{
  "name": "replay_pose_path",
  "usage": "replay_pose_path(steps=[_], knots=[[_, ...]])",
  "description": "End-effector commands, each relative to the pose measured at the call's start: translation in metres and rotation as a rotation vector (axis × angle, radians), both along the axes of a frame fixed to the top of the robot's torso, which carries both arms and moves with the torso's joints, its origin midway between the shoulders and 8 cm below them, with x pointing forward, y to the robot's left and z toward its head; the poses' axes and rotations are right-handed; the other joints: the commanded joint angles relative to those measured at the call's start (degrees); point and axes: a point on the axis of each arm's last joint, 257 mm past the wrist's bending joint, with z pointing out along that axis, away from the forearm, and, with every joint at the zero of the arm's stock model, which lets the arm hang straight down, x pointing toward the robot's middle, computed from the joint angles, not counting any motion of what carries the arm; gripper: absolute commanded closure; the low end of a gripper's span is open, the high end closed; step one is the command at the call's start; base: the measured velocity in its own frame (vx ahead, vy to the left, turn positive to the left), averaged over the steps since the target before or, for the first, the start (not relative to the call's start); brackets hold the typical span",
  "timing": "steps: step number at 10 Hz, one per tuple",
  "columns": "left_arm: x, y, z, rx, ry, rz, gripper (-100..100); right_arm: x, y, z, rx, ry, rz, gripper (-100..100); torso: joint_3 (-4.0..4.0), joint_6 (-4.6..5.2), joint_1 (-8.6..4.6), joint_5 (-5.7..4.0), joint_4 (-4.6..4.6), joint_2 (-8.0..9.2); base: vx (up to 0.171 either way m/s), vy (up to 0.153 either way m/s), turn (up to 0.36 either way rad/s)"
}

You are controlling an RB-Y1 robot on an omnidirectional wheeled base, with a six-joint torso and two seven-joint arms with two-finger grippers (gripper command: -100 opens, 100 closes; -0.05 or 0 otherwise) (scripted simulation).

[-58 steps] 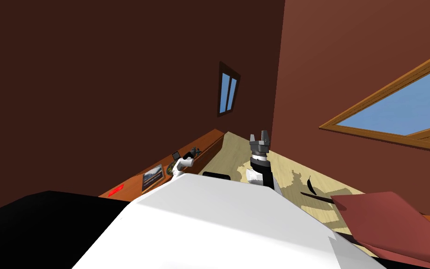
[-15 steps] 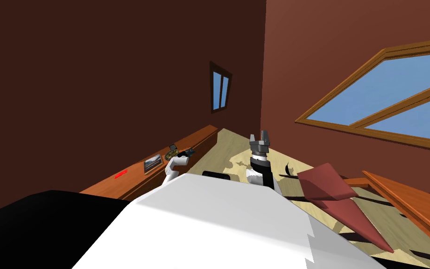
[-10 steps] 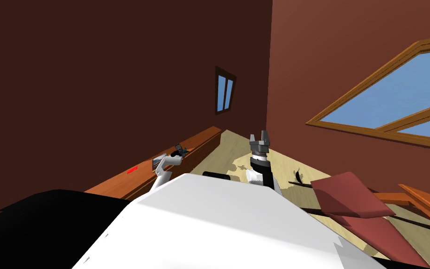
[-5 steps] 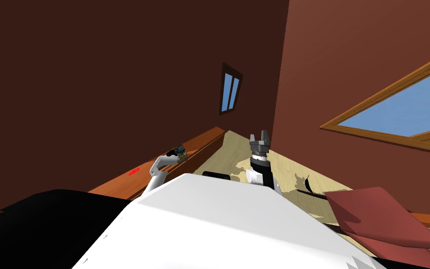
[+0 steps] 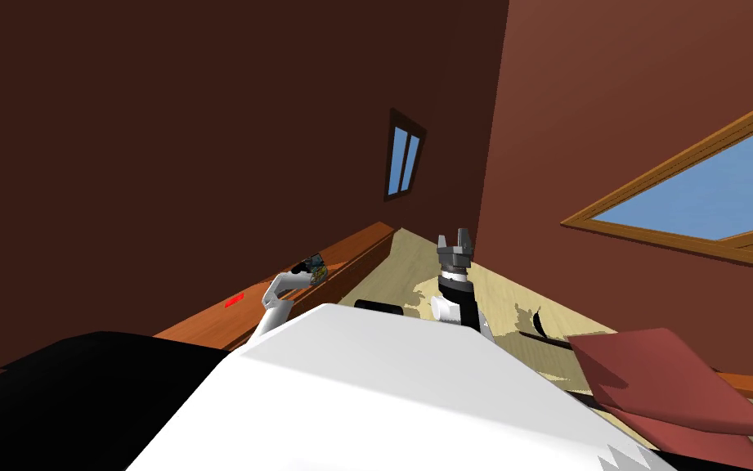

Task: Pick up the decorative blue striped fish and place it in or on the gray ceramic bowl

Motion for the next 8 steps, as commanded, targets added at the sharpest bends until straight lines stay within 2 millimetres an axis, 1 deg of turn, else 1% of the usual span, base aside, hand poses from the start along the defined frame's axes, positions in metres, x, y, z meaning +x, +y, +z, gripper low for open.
replay_pose_path(steps=[1, 4, 5, 6, 8], knots=[[-0.0021, 0.0026, 0.0040, -0.018, -0.005, 0.004, -100, 0.0000, 0.0000, 0.0000, 0.000, 0.000, 0.000, 0, 0.00, 0.00, 0.00, 0.00, 0.00, 0.00, 0.041, -0.011, 0.119], [-0.0043, 0.0050, 0.0081, -0.018, 0.005, -0.012, -100, 0.0000, 0.0000, -0.0001, 0.000, 0.000, 0.000, 0, -0.14, -0.01, -0.15, -0.03, -0.05, -0.25, 0.064, -0.036, 0.071], [-0.0043, 0.0050, 0.0081, -0.012, 0.012, -0.019, -100, 0.0000, 0.0000, 0.0000, 0.000, 0.000, 0.000, 0, -0.14, 0.00, -0.14, -0.03, -0.05, -0.24, 0.028, -0.016, 0.002], [-0.0066, 0.0072, 0.0123, -0.035, -0.002, -0.011, -100, 0.0000, 0.0000, 0.0000, 0.000, 0.000, 0.000, 0, -0.09, 0.01, -0.07, -0.02, -0.04, -0.15, 0.048, -0.021, 0.111], [-0.0066, 0.0072, 0.0123, -0.016, 0.016, -0.032, -100, 0.0000, 0.0000, 0.0000, 0.000, 0.000, 0.000, 0, -0.10, 0.01, -0.09, -0.02, -0.04, -0.17, 0.033, -0.019, 0.024]])
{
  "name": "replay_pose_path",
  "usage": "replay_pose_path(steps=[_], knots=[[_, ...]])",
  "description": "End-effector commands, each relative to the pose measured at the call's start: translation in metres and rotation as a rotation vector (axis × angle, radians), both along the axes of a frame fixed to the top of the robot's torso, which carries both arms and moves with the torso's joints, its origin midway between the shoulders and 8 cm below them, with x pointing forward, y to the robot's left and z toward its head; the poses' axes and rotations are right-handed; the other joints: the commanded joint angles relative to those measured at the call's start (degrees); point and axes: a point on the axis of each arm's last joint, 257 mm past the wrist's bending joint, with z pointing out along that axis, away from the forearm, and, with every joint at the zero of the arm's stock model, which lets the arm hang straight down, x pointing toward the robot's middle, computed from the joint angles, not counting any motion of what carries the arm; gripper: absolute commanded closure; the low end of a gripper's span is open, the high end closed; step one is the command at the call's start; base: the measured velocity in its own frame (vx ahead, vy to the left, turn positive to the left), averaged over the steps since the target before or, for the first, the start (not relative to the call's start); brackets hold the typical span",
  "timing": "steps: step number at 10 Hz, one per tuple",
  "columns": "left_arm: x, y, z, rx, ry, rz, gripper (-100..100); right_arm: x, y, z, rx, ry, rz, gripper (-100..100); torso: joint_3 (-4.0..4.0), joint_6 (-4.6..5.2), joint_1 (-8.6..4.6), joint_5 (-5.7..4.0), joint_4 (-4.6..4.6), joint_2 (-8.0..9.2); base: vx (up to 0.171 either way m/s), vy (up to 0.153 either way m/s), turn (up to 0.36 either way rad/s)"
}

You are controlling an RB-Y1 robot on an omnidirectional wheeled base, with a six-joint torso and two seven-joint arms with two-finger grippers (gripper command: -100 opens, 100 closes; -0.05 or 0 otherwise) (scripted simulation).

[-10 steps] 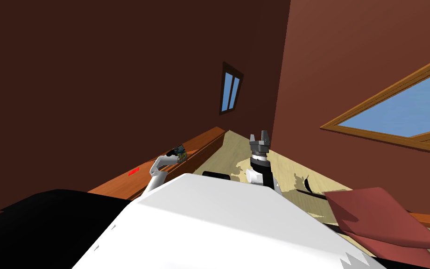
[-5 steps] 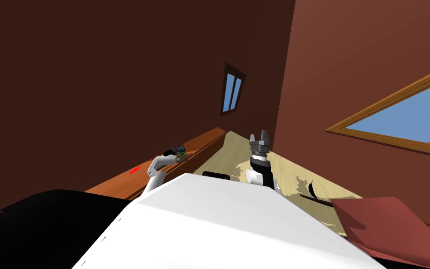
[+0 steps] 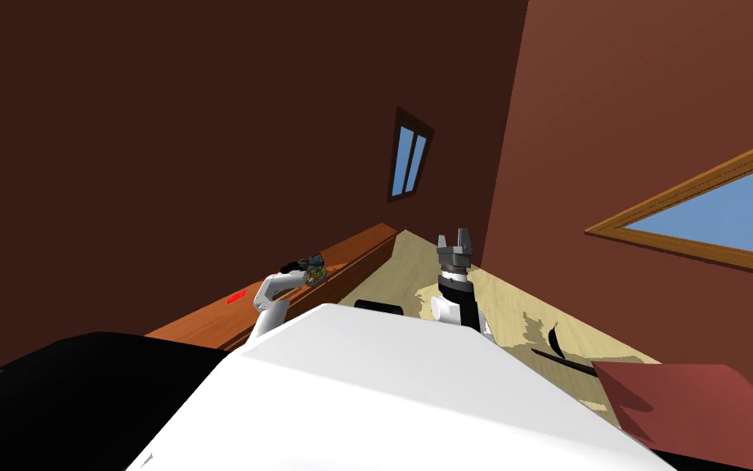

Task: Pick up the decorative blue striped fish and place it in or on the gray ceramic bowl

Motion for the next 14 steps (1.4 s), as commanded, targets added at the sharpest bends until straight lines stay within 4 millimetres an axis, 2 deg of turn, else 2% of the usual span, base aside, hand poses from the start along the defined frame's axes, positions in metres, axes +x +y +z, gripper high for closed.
replay_pose_path(steps=[1, 14], knots=[[-0.002, 0.002, 0.004, -0.017, -0.009, 0.000, -100, 0.000, 0.000, 0.000, 0.000, 0.000, 0.000, 0, 0.00, 0.00, 0.00, 0.00, 0.00, 0.00, 0.048, -0.025, 0.101], [-0.016, 0.009, 0.028, -0.018, -0.015, -0.088, -100, 0.000, 0.000, 0.000, 0.000, 0.000, 0.000, 0, -0.02, 0.01, -0.02, 0.00, -0.01, -0.03, 0.046, -0.026, 0.063]])
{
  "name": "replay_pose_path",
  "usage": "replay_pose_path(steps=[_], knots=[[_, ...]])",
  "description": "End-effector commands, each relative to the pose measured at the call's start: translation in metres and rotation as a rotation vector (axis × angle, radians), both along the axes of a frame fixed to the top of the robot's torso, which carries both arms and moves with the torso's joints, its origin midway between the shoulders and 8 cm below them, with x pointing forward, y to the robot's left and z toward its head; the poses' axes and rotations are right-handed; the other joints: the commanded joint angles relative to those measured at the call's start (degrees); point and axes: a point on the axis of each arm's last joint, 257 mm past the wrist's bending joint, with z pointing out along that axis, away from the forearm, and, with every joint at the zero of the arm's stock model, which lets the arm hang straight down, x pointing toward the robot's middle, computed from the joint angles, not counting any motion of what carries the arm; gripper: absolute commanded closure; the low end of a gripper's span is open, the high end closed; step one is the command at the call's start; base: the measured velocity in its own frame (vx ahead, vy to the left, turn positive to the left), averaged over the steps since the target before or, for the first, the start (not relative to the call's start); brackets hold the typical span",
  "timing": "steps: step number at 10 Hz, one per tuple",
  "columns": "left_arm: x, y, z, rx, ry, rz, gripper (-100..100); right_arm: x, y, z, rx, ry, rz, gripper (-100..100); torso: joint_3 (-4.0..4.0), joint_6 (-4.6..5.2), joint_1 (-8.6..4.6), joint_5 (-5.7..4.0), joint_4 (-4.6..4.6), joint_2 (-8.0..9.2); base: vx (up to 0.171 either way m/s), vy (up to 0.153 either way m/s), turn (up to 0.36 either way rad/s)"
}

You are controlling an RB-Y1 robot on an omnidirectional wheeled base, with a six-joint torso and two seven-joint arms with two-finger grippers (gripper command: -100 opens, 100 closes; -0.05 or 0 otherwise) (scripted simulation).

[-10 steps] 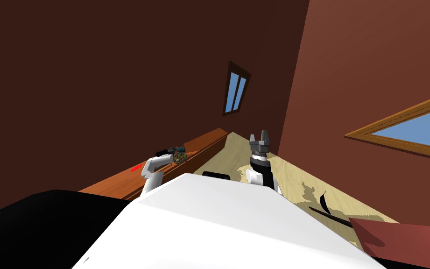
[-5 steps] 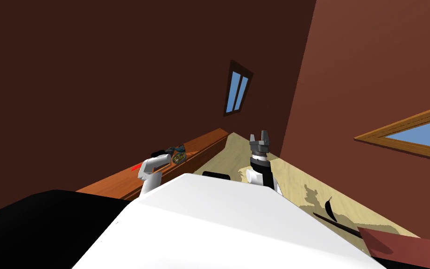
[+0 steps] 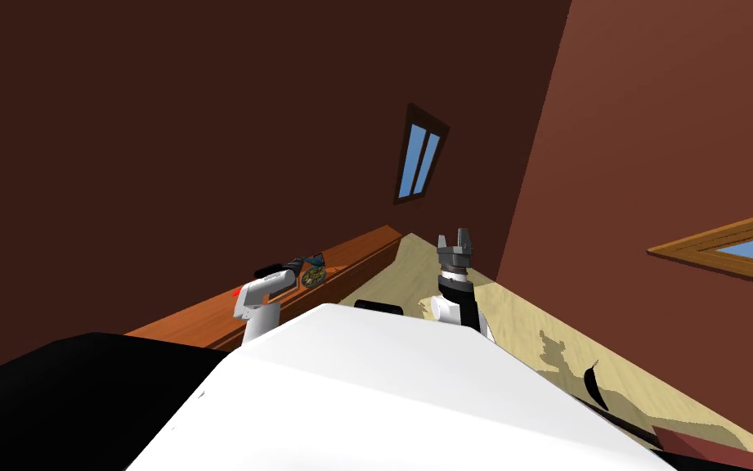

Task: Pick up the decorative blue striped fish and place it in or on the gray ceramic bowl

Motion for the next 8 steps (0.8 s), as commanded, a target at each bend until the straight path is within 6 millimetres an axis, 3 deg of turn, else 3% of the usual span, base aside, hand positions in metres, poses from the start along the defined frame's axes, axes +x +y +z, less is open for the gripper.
replay_pose_path(steps=[1, 5, 6, 8], knots=[[-0.0018, 0.0004, 0.0023, 0.012, 0.007, -0.020, -100, 0.0000, 0.0000, 0.0000, 0.000, 0.000, 0.000, 0, 0.00, 0.00, 0.00, 0.00, 0.00, 0.00, 0.039, -0.035, 0.069], [-0.0046, 0.0017, 0.0073, 0.013, 0.000, -0.034, -100, 0.0000, 0.0000, 0.0000, 0.000, 0.000, 0.000, 0, -0.03, 0.03, 0.01, 0.00, -0.01, -0.04, 0.038, -0.021, 0.040], [-0.0048, 0.0017, 0.0073, 0.016, 0.003, -0.038, 0, 0.0000, 0.0000, 0.0001, 0.000, 0.000, 0.000, 0, 0.02, 0.04, 0.06, 0.01, 0.00, 0.05, 0.000, 0.000, 0.000], [-0.0047, 0.0017, 0.0073, 0.016, 0.002, -0.037, 0, 0.0000, 0.0000, 0.0001, 0.000, 0.000, 0.000, 0, 0.08, 0.03, 0.11, 0.02, 0.03, 0.14, 0.000, 0.000, 0.000]])
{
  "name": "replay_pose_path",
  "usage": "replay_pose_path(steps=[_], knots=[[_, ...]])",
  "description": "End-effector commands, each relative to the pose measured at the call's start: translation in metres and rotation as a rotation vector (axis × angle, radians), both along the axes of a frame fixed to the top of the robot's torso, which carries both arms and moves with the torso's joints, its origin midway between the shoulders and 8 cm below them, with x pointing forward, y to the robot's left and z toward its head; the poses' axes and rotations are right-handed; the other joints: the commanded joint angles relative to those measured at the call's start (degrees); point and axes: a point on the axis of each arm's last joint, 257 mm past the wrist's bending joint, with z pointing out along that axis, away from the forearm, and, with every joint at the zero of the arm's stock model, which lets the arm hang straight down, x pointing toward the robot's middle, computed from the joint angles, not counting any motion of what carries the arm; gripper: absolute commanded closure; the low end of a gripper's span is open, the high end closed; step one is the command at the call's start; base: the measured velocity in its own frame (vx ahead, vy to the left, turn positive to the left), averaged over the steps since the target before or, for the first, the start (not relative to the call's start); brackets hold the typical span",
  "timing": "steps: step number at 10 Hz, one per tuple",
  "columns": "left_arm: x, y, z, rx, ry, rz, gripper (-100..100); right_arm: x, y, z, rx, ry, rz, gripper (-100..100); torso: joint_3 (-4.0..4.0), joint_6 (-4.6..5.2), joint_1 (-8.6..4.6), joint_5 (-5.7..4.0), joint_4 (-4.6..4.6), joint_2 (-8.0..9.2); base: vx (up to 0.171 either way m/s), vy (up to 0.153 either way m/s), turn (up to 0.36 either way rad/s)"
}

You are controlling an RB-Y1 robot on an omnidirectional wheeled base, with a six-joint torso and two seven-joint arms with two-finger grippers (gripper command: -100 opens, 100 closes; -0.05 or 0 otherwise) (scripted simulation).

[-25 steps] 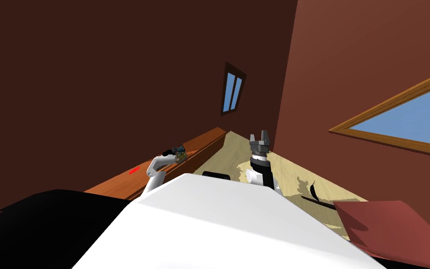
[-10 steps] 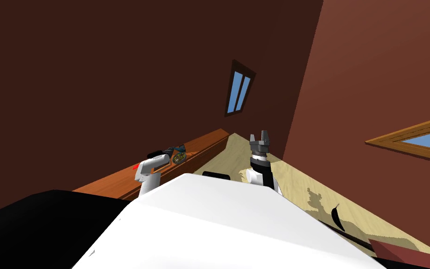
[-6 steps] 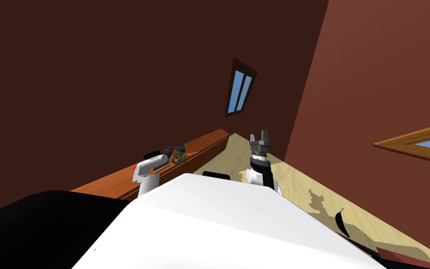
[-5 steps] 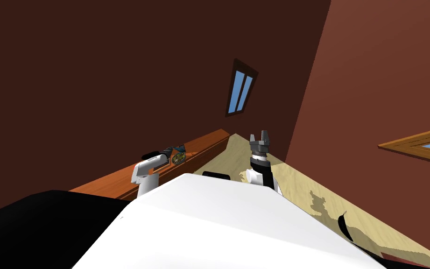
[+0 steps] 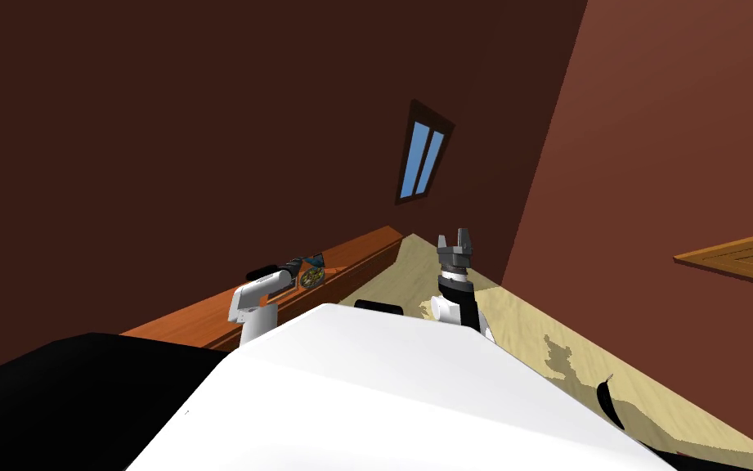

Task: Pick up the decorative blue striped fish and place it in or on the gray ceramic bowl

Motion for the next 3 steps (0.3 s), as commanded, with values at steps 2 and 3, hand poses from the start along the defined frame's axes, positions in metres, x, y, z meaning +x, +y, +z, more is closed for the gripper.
replay_pose_path(steps=[2, 3], knots=[[0.0000, 0.0000, 0.0000, 0.000, 0.000, 0.000, 0, 0.0000, 0.0000, 0.0000, 0.000, 0.000, 0.000, 0, 0.00, 0.00, 0.00, 0.00, 0.00, 0.01, 0.000, 0.000, 0.000], [0.0000, 0.0000, 0.0000, 0.000, 0.000, 0.000, 0, 0.0000, 0.0000, 0.0000, 0.000, 0.000, 0.000, 0, 0.00, 0.00, 0.00, 0.00, 0.00, 0.01, 0.000, 0.000, 0.000]])
